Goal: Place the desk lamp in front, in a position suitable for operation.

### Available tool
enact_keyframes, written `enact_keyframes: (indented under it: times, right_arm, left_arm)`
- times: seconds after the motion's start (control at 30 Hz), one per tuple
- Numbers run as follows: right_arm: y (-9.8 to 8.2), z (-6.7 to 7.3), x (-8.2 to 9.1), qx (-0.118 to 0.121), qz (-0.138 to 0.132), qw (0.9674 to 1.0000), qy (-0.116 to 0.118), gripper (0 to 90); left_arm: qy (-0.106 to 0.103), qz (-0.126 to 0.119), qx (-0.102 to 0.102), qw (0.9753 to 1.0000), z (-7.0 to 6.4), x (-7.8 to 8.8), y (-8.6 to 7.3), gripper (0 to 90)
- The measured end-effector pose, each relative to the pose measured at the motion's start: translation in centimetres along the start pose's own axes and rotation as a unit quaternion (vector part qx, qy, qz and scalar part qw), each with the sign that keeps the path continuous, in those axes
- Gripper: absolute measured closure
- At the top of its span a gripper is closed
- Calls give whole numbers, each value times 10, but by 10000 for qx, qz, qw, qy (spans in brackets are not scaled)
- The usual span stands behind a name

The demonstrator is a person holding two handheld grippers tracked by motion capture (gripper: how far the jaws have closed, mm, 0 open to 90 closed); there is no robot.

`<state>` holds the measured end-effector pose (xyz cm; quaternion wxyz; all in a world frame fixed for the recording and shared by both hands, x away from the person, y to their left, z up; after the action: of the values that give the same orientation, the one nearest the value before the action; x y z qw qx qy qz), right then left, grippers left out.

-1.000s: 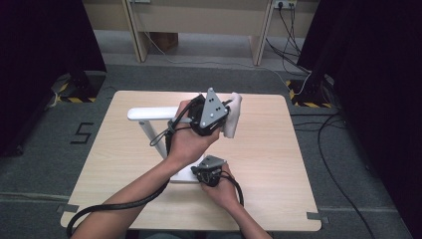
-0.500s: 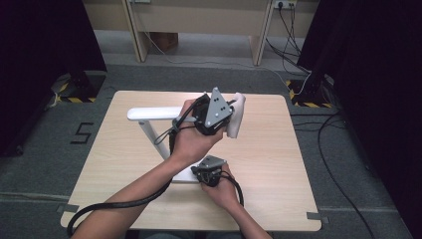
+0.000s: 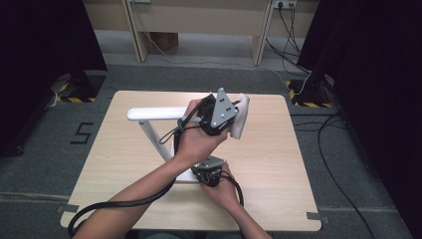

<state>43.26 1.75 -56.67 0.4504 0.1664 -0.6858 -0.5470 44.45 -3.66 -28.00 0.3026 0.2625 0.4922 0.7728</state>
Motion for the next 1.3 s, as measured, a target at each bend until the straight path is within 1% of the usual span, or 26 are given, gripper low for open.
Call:
enact_keyframes:
  times: [0.03,0.07,0.17,0.37,0.57,0.67,0.77,0.83,0.9,0.93,1.0,1.03,1.1,1.17,1.23,1.27,1.3]
  right_arm:
    - [0,-1,0,59,-16,10000,0,900]
    - [0,0,0,-25,9,10000,-20,900]
    - [0,0,0,27,-5,10000,-10,900]
    - [0,0,0,12,-1,10000,-12,900]
    - [0,0,0,35,6,10000,3,900]
    - [0,0,0,33,6,10000,5,900]
    - [0,0,1,35,8,10000,1,900]
    - [0,0,1,-19,9,10000,-3,900]
    - [0,0,1,-31,12,10000,-11,900]
    - [0,0,0,23,-8,10000,14,900]
    - [0,0,0,21,4,10000,14,900]
    - [-1,1,1,-48,22,10000,-13,900]
    - [0,0,1,23,13,10000,-3,900]
    - [0,0,1,3,35,10000,-2,900]
    - [-1,1,1,-30,44,10000,-2,900]
    - [0,0,1,28,31,10000,18,900]
    - [0,0,1,36,17,10000,22,900]
  left_arm:
    - [-1,8,-14,10000,-1,0,0,846]
    - [-14,13,-9,10000,-1,-1,0,846]
    - [-37,13,-10,10000,-3,-3,1,846]
    - [-91,14,-18,10000,-7,-5,2,846]
    - [-139,-64,22,9999,-13,-5,4,846]
    - [-203,-102,-5,9997,-18,-1,5,846]
    - [-264,-133,21,9996,-23,6,3,846]
    - [-310,-158,40,9994,-27,12,0,846]
    - [-375,-188,107,9991,-33,18,-3,846]
    - [-408,-195,112,9989,-36,21,-5,846]
    - [-464,-194,140,9986,-42,26,-10,846]
    - [-487,-189,149,9985,-45,28,-12,846]
    - [-492,-174,182,9985,-47,32,-18,846]
    - [-435,-136,238,9987,-46,34,-24,846]
    - [-310,-111,246,9992,-42,35,-30,846]
    - [-266,-99,251,9993,-41,35,-32,846]
    - [-196,-100,284,9994,-39,34,-34,846]
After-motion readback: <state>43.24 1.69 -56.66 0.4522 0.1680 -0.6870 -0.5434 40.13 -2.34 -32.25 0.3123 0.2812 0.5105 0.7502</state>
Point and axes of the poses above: each handheld gripper's, and its own axes: x roughly backward along the jaws, y roughly out of its top, z roughly to its left, the point moved 9 cm from there along -x, roughly forward along the jaws, and after that the axes turned 9 degrees about -z, right-handed, at the moved point
